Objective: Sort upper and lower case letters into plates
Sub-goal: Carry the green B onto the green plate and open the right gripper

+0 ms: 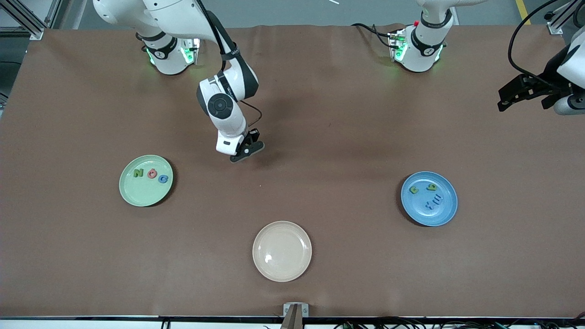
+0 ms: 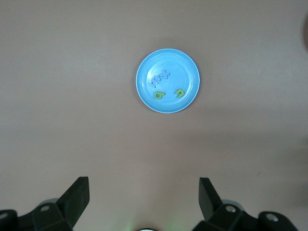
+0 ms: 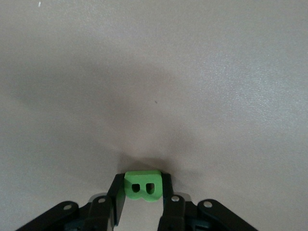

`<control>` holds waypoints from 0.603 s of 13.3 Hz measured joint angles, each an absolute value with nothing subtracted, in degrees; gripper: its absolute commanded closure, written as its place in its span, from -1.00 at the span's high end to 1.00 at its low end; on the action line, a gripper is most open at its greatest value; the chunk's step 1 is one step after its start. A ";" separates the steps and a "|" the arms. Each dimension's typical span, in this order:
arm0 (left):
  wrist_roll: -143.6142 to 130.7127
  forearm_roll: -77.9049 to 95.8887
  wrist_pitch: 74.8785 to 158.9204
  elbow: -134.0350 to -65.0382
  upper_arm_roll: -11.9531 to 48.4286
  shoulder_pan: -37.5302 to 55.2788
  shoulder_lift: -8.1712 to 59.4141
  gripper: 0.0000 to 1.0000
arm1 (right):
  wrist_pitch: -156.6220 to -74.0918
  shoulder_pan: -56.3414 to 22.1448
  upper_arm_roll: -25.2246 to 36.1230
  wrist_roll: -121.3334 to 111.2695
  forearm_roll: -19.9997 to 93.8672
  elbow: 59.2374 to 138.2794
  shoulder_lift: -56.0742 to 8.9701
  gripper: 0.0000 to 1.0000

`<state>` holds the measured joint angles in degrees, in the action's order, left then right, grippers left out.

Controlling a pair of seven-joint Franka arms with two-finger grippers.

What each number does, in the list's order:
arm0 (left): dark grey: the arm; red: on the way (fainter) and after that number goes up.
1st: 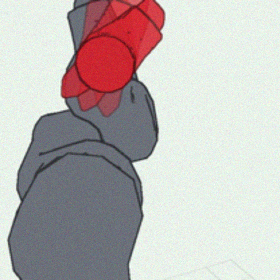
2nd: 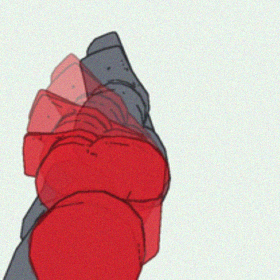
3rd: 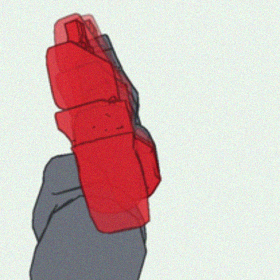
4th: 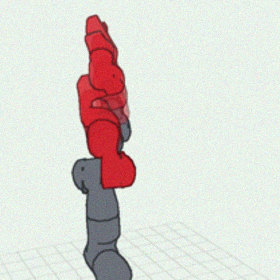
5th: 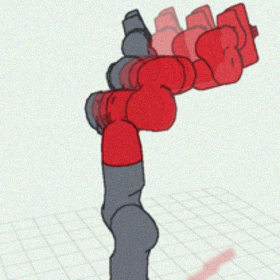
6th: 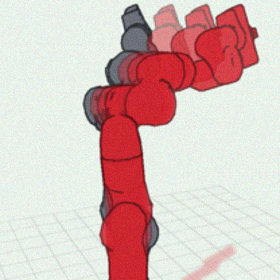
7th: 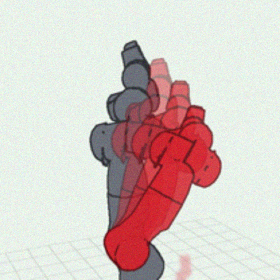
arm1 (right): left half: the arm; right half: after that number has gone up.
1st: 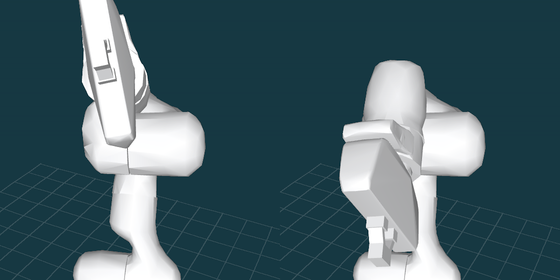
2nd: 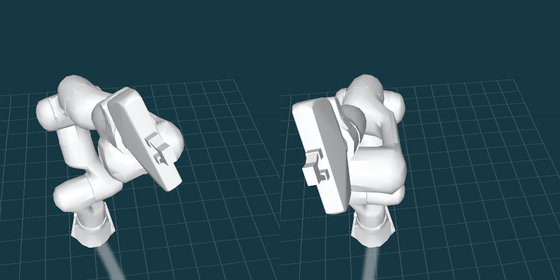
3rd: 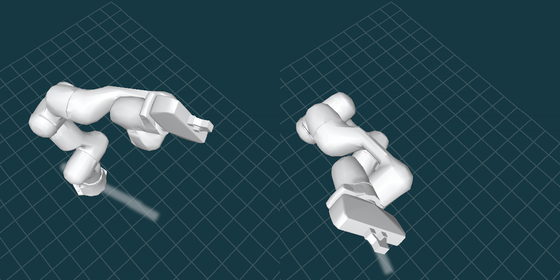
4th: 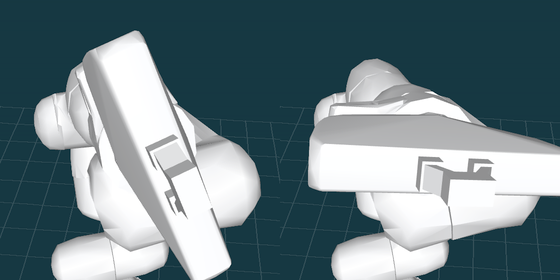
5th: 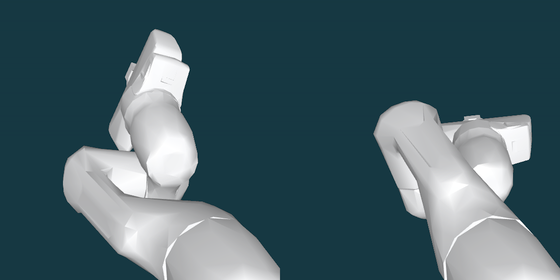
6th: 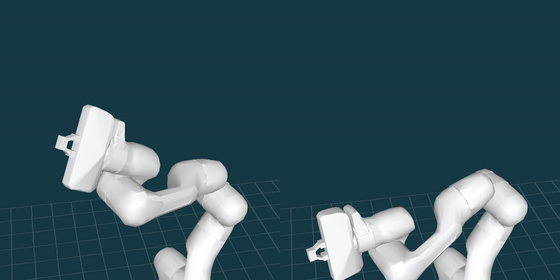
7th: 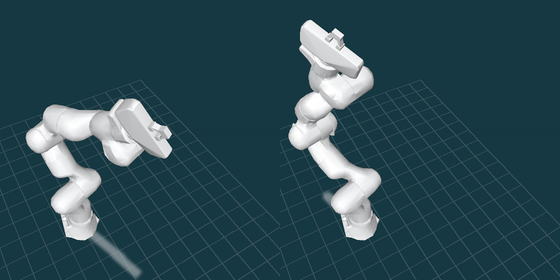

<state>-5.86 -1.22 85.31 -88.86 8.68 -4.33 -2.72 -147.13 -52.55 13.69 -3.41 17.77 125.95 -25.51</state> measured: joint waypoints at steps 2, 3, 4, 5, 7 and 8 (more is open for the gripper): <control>-5.86 -1.22 85.31 -88.93 8.68 -4.32 -2.72 0.99 | -144.63 -52.16 14.76 -3.11 17.97 125.52 -25.02 -0.72; -5.86 -1.22 85.31 -88.95 8.68 -4.32 -2.72 0.99 | -140.78 -51.31 16.46 -3.12 17.97 124.77 -23.82 -0.72; -5.86 -1.22 85.31 -88.97 8.68 -4.32 -2.72 0.99 | -135.26 -49.99 19.18 -3.76 17.90 123.25 -21.89 -0.72; -5.86 -1.22 85.33 -88.98 8.68 -4.32 -2.72 0.99 | -129.02 -48.60 22.78 -5.41 17.67 121.07 -19.71 -0.72; -5.86 -1.22 85.33 -89.00 8.67 -4.33 -2.72 0.99 | -119.86 -46.57 30.73 -8.68 16.24 116.18 -16.62 -0.72; -5.86 -1.22 85.33 -88.99 8.66 -4.33 -2.73 0.99 | -118.30 -45.75 33.62 -9.28 14.91 114.59 -15.97 -0.72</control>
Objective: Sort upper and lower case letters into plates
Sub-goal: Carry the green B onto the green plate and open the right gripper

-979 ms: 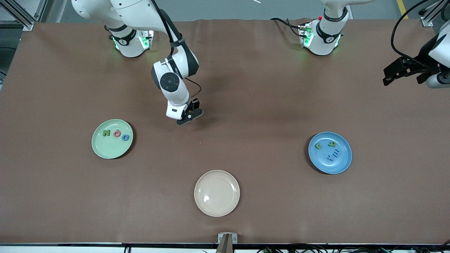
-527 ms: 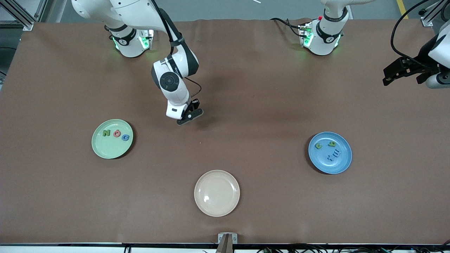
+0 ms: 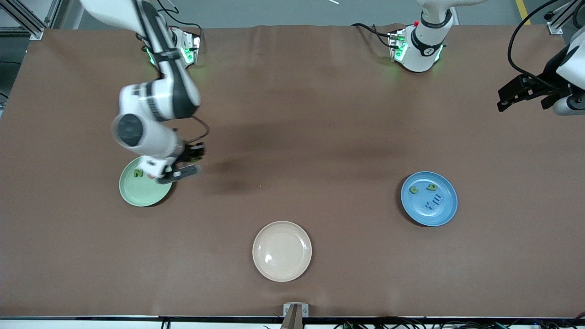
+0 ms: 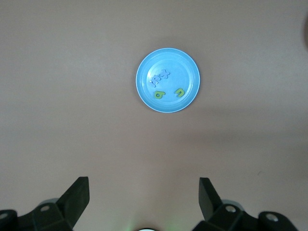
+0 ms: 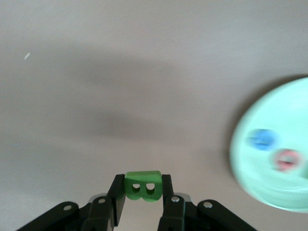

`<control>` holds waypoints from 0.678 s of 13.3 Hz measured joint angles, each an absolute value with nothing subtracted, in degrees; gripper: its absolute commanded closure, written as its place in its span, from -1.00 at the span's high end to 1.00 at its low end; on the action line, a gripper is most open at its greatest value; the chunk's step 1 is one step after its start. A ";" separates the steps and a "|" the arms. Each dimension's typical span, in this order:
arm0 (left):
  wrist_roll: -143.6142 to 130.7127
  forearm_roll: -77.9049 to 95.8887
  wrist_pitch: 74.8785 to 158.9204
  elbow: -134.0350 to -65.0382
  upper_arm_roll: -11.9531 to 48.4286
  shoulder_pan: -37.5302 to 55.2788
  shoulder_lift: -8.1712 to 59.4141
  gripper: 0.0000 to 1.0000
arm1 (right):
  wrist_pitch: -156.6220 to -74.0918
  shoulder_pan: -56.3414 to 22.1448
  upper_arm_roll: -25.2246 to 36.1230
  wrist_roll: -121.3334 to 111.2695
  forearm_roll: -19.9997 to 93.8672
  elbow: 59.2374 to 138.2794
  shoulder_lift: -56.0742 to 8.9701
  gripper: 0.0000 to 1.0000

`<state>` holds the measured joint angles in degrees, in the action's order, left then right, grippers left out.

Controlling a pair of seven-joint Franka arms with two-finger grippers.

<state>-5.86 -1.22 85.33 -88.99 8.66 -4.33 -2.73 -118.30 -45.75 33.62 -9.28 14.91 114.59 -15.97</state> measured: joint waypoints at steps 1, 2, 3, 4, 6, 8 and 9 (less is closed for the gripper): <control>-5.86 -1.22 85.33 -88.99 8.65 -4.35 -2.74 0.99 | -118.04 -44.62 35.44 -9.35 13.63 113.66 -15.84 -0.72; -5.86 -1.22 85.33 -88.99 8.62 -4.39 -2.75 0.99 | -118.10 -42.71 36.11 -9.34 12.85 113.03 -16.07 -0.72; -5.86 -1.22 85.33 -88.99 8.59 -4.42 -2.78 0.99 | -118.21 -40.35 36.22 -9.34 12.33 112.39 -16.74 -0.72; -5.86 -1.22 85.34 -88.98 8.56 -4.45 -2.82 0.99 | -118.30 -37.92 36.21 -9.35 12.24 111.47 -18.06 -0.72; -5.86 -1.22 85.42 -88.96 8.52 -4.49 -2.91 0.99 | -118.55 -33.93 36.13 -9.41 12.27 109.33 -21.95 -0.72; -5.86 -1.22 85.47 -88.93 8.50 -4.51 -2.98 0.99 | -119.99 -31.19 35.80 -9.97 12.76 107.28 -26.72 -0.72; -5.86 -1.22 85.47 -88.92 8.50 -4.50 -2.99 0.99 | -121.59 -29.92 35.11 -11.21 14.38 106.63 -28.96 -0.72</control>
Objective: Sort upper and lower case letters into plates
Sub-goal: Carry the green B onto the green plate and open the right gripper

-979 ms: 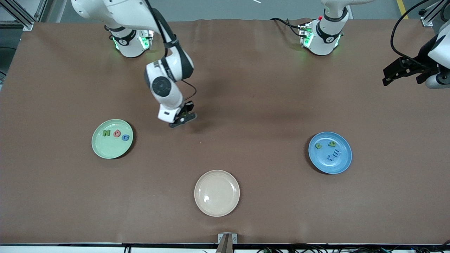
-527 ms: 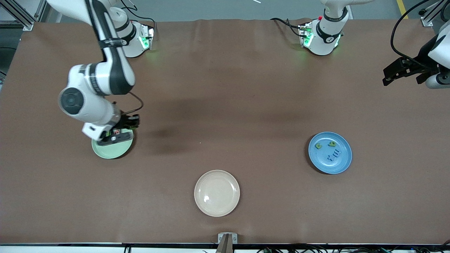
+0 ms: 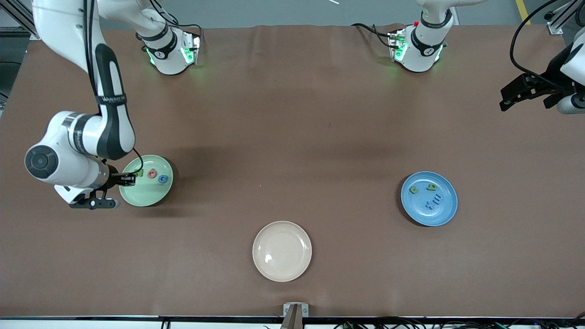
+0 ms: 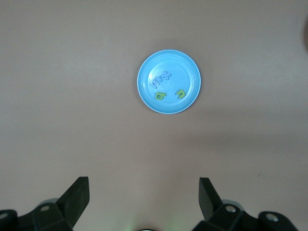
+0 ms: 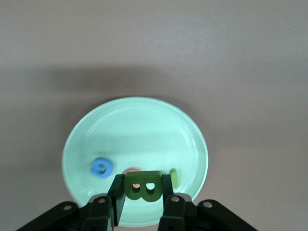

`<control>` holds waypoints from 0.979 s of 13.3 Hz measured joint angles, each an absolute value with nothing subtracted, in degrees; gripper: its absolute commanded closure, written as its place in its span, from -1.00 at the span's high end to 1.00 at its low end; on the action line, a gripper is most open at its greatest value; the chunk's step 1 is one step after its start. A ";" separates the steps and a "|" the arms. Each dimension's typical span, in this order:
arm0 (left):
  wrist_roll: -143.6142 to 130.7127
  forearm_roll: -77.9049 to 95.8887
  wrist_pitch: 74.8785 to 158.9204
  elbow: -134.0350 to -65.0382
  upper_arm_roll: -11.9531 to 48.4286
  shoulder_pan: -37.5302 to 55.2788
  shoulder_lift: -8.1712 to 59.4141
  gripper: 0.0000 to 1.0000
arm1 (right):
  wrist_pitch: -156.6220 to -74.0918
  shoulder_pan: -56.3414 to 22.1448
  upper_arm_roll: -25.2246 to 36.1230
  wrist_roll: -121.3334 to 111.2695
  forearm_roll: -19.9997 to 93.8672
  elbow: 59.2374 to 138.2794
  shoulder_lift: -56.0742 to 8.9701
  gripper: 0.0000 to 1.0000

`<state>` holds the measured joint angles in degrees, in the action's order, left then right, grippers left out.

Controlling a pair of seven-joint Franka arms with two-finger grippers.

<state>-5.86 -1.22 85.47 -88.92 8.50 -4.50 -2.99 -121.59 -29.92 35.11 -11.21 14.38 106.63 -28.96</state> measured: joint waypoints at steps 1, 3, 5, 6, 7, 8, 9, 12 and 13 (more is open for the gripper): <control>-5.86 -1.22 85.47 -88.93 8.49 -4.51 -2.99 0.99 | -122.99 -28.49 34.01 -13.33 16.72 106.22 -30.92 -0.72; -5.86 -1.22 85.47 -88.96 8.48 -4.51 -2.99 0.99 | -125.18 -26.12 32.06 -16.53 20.54 105.88 -34.42 -0.72; -5.86 -1.22 85.47 -88.98 8.49 -4.51 -2.99 0.99 | -125.87 -25.33 30.97 -17.38 22.22 105.69 -36.62 -0.71; -5.86 -1.22 85.47 -88.98 8.49 -4.51 -2.99 0.99 | -125.87 -25.31 30.48 -17.39 22.40 105.69 -37.04 -0.71; -5.86 -1.22 85.47 -88.99 8.49 -4.51 -2.99 0.99 | -125.87 -25.31 30.09 -17.39 22.44 105.68 -37.23 -0.70; -5.86 -1.07 85.47 -88.99 8.48 -4.52 -2.99 0.99 | -125.88 -25.31 29.85 -17.39 22.45 105.68 -37.35 -0.69; -5.86 -0.66 85.47 -89.00 8.48 -4.52 -2.99 0.99 | -125.88 -25.31 29.73 -17.39 22.45 105.68 -37.43 -0.67; -5.86 -0.25 85.47 -89.00 8.48 -4.51 -2.99 0.99 | -125.88 -25.31 29.56 -17.39 22.46 105.68 -37.52 0.65; -5.86 -0.24 85.47 -89.00 8.48 -4.51 -2.99 0.99 | -125.88 -25.31 29.51 -17.39 22.46 105.68 -37.52 1.00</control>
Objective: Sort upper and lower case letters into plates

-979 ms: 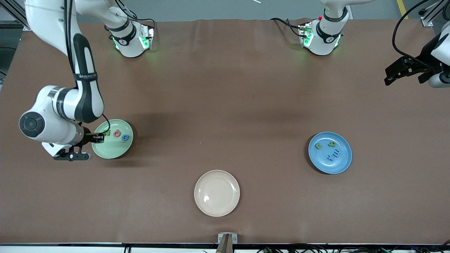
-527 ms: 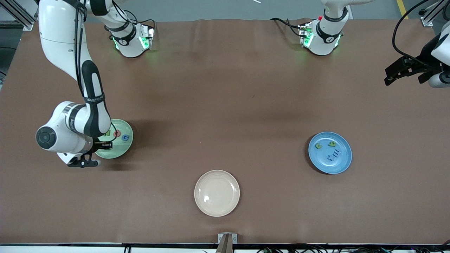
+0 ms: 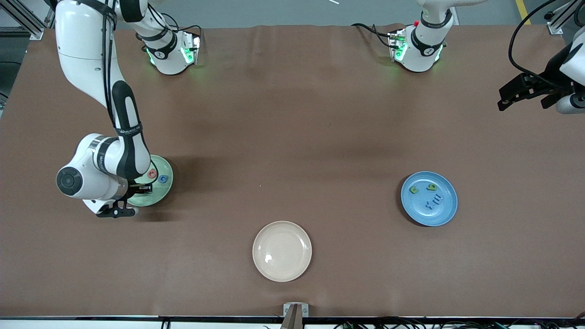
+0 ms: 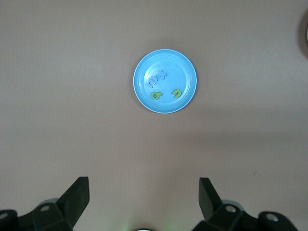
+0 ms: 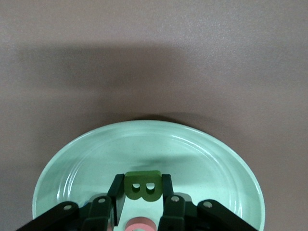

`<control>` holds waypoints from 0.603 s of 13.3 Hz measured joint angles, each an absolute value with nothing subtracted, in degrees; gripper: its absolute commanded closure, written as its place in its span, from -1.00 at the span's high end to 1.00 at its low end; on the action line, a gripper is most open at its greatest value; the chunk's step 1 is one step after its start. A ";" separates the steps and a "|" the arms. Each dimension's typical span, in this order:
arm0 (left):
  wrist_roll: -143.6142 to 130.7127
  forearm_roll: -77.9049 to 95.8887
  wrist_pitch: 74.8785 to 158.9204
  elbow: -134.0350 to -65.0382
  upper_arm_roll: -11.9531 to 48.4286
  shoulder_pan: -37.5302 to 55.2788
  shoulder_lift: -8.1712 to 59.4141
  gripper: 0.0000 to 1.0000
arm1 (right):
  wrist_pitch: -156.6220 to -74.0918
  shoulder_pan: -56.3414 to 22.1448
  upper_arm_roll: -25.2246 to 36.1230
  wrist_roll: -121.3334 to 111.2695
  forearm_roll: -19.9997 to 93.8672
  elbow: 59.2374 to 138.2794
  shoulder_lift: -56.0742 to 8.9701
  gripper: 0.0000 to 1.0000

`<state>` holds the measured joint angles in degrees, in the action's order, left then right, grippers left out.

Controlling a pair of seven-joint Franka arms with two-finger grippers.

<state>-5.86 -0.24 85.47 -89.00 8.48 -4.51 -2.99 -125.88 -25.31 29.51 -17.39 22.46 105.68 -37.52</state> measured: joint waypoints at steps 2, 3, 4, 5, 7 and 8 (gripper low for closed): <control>-5.86 -0.23 85.47 -89.01 8.48 -4.51 -2.99 0.99 | -125.06 -25.39 29.35 -17.39 22.46 105.54 -37.44 1.00; -5.86 -0.23 85.47 -89.05 8.48 -4.51 -2.99 0.99 | -123.21 -25.44 29.37 -17.39 22.46 105.19 -36.99 1.00; -5.86 -0.23 85.47 -89.11 8.47 -4.51 -2.97 0.99 | -120.51 -25.48 29.48 -17.39 22.46 104.64 -35.84 1.00; -5.86 -0.23 85.47 -89.18 8.46 -4.52 -2.95 0.99 | -117.33 -25.56 29.76 -17.38 22.45 104.24 -33.77 1.00; -5.85 -0.23 85.47 -89.36 8.43 -4.52 -2.88 0.99 | -110.92 -26.08 31.22 -17.16 20.80 104.10 -27.50 1.00; -5.86 -0.23 85.48 -89.40 8.42 -4.52 -2.84 0.99 | -108.06 -26.34 31.88 -16.05 18.54 104.13 -24.24 1.00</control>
<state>-5.86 -0.23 85.48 -89.40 8.42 -4.52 -2.84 -108.06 -26.34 31.88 -16.05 18.54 104.13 -24.24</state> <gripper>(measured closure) 0.000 0.000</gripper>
